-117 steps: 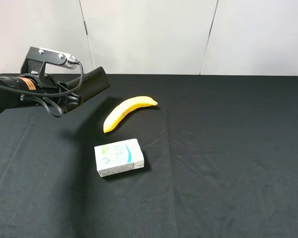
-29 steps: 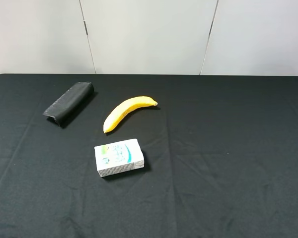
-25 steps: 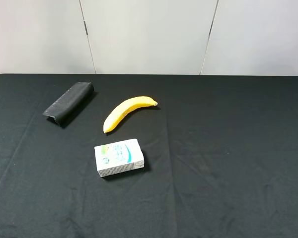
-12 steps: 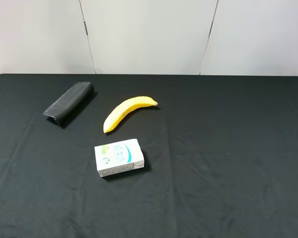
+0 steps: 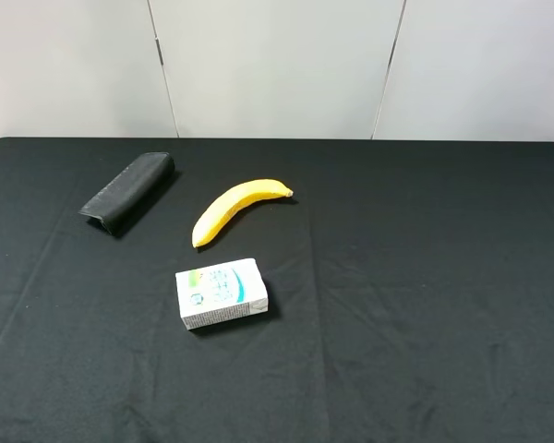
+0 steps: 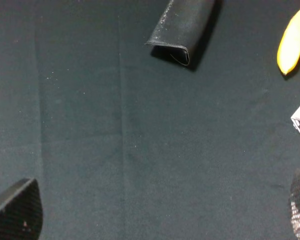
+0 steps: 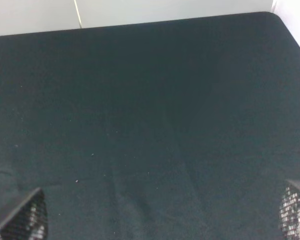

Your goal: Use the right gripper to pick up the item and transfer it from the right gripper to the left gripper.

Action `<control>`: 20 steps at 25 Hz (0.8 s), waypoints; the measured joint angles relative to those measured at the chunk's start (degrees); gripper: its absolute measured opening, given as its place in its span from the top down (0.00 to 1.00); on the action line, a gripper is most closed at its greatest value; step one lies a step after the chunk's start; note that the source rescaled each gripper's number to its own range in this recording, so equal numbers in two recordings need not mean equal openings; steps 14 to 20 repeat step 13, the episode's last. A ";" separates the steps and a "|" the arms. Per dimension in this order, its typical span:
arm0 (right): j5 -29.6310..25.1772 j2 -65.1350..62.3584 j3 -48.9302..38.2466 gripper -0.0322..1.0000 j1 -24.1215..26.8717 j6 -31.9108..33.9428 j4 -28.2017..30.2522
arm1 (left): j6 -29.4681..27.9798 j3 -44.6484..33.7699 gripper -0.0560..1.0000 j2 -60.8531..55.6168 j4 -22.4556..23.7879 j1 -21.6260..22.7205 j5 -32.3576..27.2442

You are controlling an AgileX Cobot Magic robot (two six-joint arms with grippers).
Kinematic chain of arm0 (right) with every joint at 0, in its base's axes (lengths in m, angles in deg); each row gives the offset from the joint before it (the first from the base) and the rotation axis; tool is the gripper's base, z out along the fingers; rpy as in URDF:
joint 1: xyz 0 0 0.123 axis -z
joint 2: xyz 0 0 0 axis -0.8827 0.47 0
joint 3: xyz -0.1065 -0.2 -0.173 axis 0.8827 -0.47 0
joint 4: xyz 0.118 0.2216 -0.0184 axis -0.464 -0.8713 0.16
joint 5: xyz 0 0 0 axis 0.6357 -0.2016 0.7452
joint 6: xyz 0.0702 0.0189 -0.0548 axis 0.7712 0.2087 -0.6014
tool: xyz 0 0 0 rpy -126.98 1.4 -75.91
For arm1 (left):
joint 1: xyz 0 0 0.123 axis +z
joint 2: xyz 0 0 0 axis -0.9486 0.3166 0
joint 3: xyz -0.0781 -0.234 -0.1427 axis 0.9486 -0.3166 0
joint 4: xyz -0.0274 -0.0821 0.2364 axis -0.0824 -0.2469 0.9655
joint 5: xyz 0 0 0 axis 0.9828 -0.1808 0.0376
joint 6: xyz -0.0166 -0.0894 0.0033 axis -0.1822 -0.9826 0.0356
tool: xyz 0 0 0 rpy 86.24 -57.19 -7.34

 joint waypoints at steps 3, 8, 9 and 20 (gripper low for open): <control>0.00 0.00 0.00 0.00 0.00 0.00 0.00 | 0.00 0.00 0.03 0.00 0.00 0.00 0.00; 0.00 0.00 0.00 0.00 0.00 0.00 0.00 | 0.00 0.00 0.03 0.00 0.00 0.00 0.00; 0.00 0.00 0.00 0.00 0.00 0.00 0.00 | 0.00 0.00 0.03 0.00 0.00 0.00 0.00; -0.07 0.00 0.00 0.00 0.00 0.00 0.00 | 0.00 0.00 0.03 0.00 0.00 0.00 0.00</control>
